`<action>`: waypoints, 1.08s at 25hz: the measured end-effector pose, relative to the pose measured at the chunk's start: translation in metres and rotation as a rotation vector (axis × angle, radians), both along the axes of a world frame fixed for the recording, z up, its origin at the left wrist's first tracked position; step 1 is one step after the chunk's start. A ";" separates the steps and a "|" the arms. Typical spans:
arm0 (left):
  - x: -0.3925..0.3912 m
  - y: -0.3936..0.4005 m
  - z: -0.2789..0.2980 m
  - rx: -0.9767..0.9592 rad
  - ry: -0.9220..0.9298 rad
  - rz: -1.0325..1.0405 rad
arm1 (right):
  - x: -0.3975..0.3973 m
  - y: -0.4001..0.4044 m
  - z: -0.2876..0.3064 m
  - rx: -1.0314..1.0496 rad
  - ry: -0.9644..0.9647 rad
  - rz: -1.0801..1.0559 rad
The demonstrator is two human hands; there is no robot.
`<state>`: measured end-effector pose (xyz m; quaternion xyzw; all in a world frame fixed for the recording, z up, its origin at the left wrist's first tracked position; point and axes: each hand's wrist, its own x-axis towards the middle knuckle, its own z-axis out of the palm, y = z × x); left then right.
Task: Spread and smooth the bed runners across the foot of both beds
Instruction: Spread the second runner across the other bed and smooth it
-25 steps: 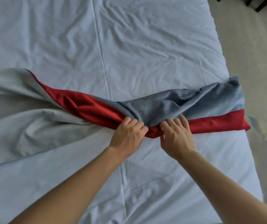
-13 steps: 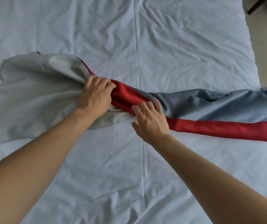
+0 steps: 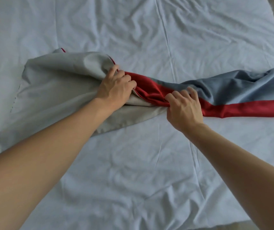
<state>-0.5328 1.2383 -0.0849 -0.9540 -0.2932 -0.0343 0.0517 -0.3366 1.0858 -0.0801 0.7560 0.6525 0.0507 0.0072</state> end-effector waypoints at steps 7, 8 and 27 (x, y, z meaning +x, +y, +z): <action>-0.019 -0.106 0.024 -0.171 -0.042 -0.196 | -0.031 -0.066 0.032 -0.215 0.030 0.003; -0.023 -0.114 0.024 -0.191 -0.012 -0.199 | -0.035 -0.067 0.034 -0.228 0.029 0.010; -0.167 -0.110 0.024 -0.168 -0.064 0.249 | -0.146 -0.017 0.016 -0.186 0.200 0.350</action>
